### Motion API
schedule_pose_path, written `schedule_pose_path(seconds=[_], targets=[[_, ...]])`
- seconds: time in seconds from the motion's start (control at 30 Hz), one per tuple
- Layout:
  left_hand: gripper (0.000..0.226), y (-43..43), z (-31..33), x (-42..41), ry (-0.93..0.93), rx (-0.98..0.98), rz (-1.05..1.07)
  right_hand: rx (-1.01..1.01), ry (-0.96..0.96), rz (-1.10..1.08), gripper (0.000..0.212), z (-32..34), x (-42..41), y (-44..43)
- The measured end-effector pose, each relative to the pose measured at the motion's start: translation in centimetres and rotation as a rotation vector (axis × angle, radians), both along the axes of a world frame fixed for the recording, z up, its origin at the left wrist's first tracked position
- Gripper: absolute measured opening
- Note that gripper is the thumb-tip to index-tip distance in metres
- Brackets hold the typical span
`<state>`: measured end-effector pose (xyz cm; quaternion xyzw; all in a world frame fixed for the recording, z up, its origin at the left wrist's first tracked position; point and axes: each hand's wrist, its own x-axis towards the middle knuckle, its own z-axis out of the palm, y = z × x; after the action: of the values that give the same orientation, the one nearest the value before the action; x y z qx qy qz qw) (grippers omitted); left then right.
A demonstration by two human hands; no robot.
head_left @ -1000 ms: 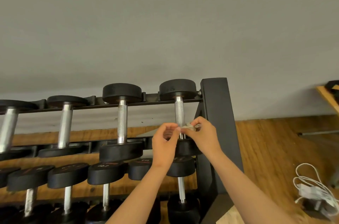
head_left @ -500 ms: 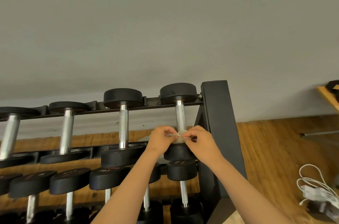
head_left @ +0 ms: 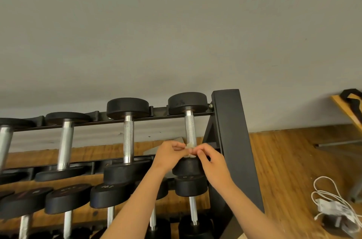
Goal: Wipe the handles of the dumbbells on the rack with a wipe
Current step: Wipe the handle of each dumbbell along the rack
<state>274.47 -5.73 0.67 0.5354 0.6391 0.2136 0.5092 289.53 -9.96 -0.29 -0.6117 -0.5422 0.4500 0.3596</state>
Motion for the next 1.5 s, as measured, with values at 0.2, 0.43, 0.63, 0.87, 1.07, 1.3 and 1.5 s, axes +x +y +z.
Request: schedule_pose_path(seconds=[0.2,0.43,0.63,0.87,1.07,1.3,1.5], targets=[[0.031,0.1,-0.8,1.0,0.013,-0.025,0.127,-0.020,-0.040,-0.143,0.007,-1.1,-0.4,-0.2],[0.026,0.2,-1.1,0.7,0.001,-0.122,0.112,0.054,-0.158,-0.117,0.013,-2.7,-0.4,-0.3],[0.017,1.1,-0.5,0.5,0.048,-0.149,-0.028,0.156,-0.180,-0.193,0.034,-3.3,-1.0,-0.4],[0.023,1.1,-1.8,0.2,-0.042,-0.026,0.066,0.279,-0.218,-0.247,0.037,-3.7,-1.3,-0.4],[0.021,0.7,-2.3,0.5,-0.096,0.068,0.198,0.285,-0.206,-0.259,0.036,-3.8,-1.3,-0.4],[0.019,1.3,-1.9,1.0,-0.151,0.009,0.266,0.285,-0.203,-0.265,0.035,-4.1,-1.3,-0.3],[0.013,1.4,-1.8,1.8,-0.160,0.104,0.356,0.296,-0.201,-0.261,0.036,-4.2,-1.3,-0.4]])
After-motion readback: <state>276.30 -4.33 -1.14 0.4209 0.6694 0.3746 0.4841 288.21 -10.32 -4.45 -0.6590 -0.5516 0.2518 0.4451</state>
